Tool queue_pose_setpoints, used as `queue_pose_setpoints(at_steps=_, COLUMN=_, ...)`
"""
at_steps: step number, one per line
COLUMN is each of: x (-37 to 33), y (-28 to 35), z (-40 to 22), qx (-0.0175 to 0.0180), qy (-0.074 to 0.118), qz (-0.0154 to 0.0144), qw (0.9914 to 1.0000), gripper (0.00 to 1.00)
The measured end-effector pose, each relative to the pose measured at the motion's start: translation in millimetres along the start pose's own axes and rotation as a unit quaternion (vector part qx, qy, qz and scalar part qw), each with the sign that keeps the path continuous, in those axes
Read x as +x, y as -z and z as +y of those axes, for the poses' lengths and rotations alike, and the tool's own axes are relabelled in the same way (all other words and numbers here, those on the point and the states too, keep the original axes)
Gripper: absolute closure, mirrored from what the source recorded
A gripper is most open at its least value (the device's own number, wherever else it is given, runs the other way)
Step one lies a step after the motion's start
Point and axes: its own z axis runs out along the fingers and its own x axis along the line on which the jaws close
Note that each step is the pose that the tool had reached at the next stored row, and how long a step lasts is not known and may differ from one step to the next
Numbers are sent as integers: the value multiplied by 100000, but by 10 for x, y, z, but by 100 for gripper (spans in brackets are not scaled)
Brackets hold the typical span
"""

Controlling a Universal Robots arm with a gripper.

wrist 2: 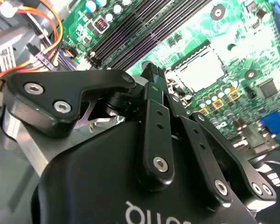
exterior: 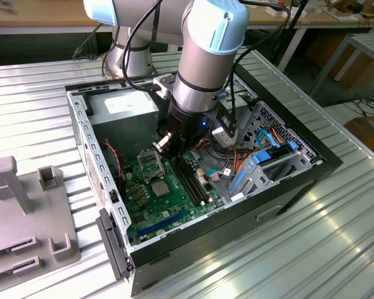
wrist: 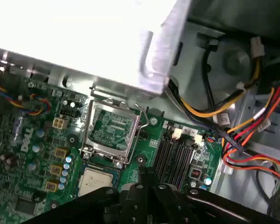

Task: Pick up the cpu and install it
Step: 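Close the cpu cover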

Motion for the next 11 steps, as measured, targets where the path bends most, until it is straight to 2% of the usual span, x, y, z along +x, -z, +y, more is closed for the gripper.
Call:
queue_pose_setpoints(at_steps=1, x=-37, y=-16, z=73, qx=-101, qy=3258, qz=-48, qw=99947, gripper=89)
queue_pose_setpoints(at_steps=2, x=-70, y=-25, z=154, qx=-667, qy=4441, qz=-254, qw=99899, gripper=89)
queue_pose_setpoints(at_steps=6, x=-73, y=-30, z=162, qx=-713, qy=3276, qz=-214, qw=99944, gripper=89)
queue_pose_setpoints(at_steps=11, x=-74, y=-48, z=162, qx=-821, qy=-120, qz=-156, qw=99996, gripper=89)
